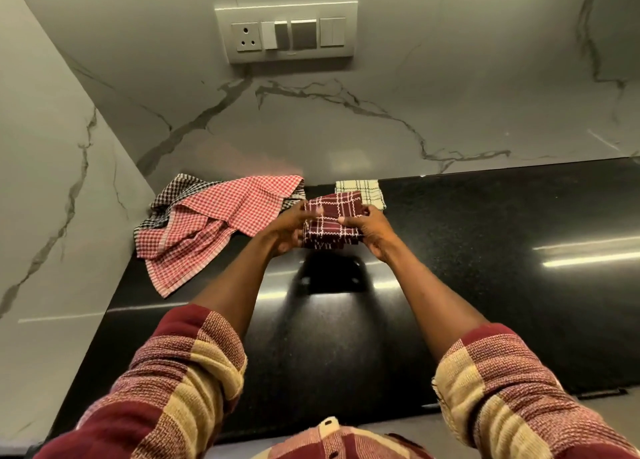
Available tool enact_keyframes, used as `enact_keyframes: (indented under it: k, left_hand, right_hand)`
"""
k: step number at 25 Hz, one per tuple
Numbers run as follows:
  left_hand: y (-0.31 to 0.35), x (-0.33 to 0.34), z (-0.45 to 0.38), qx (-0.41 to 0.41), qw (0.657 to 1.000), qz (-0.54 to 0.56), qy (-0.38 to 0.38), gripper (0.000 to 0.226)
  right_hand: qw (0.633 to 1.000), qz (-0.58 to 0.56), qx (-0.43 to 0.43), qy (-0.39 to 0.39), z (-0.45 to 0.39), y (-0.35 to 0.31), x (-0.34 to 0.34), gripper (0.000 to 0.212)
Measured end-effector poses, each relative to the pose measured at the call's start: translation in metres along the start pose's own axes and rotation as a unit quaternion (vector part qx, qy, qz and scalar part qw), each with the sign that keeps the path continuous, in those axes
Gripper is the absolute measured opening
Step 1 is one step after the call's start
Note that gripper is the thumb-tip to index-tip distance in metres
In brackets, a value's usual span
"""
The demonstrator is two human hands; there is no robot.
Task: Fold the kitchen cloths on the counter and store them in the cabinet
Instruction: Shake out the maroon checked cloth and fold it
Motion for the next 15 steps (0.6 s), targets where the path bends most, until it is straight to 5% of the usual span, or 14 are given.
enact_keyframes:
  k: [4,8,10,13,15]
  left_hand:
    - [0.004,0.022,-0.045,0.049,0.990,-0.035,0.131,0.061]
    - [0.027,0.054,-0.090,0.191,0.955,-0.117,0.196,0.038]
    - [0.026,0.066,-0.120,0.235,0.923,-0.226,0.204,0.026]
    - [-0.005,0.079,-0.156,0.250,0.856,-0.430,0.140,0.041]
    - [-0.016,0.074,-0.170,0.253,0.831,-0.472,0.148,0.043]
  right_hand:
    - [0.994,0.033,-0.036,0.099,-0.048,-0.014,-0.022,0.051]
    - [0.945,0.163,-0.216,0.185,-0.092,-0.048,-0.033,0.038]
    - [0.922,0.241,-0.246,0.176,-0.123,-0.047,-0.033,0.037]
    - [0.858,0.437,-0.208,0.170,-0.165,-0.009,-0.038,0.043]
    - [0.810,0.507,-0.213,0.205,-0.177,0.006,-0.043,0.041]
Point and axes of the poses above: each hand's wrist, its own z-axis away from the middle knuckle, its own x-axis out of the palm, y = z × x, the point moved 7 cm from there along -z, towards the middle knuckle, and after that the axes turned 15 degrees about y, right-handed, at the moved point
